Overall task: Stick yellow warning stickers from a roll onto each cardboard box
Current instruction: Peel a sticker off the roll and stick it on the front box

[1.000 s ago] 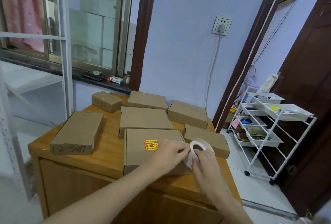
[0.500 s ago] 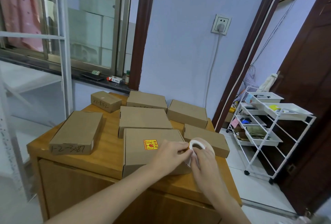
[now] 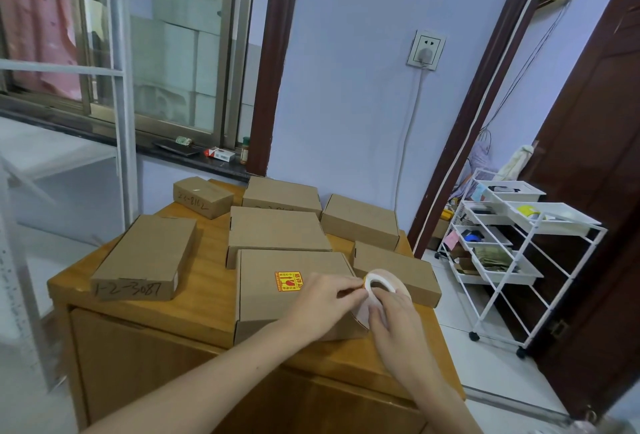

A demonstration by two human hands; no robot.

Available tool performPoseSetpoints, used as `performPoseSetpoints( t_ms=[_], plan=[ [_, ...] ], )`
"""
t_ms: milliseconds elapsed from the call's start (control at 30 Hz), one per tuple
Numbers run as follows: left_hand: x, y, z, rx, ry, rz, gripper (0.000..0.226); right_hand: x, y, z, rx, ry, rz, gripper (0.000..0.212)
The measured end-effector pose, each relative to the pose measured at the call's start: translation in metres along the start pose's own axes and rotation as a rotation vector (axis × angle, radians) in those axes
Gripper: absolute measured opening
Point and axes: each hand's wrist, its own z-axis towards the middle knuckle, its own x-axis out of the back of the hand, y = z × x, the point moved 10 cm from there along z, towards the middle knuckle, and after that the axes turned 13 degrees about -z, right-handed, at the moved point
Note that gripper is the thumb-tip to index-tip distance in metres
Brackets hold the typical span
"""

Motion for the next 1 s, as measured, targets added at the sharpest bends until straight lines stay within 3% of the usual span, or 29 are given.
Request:
performPoseSetpoints(
  t_ms=[567,1000],
  plan=[
    [0.025,-0.017,0.010,0.101,0.119,0.074,0.015,0.010,0.005,0.011,-0.013,0.044,0.022,0.031],
    [0.123,-0.047,0.008,0.180,0.261,0.255,0.011,-0.001,0.048,0.010,-0.127,0.063,-0.073,0.024]
  ],
)
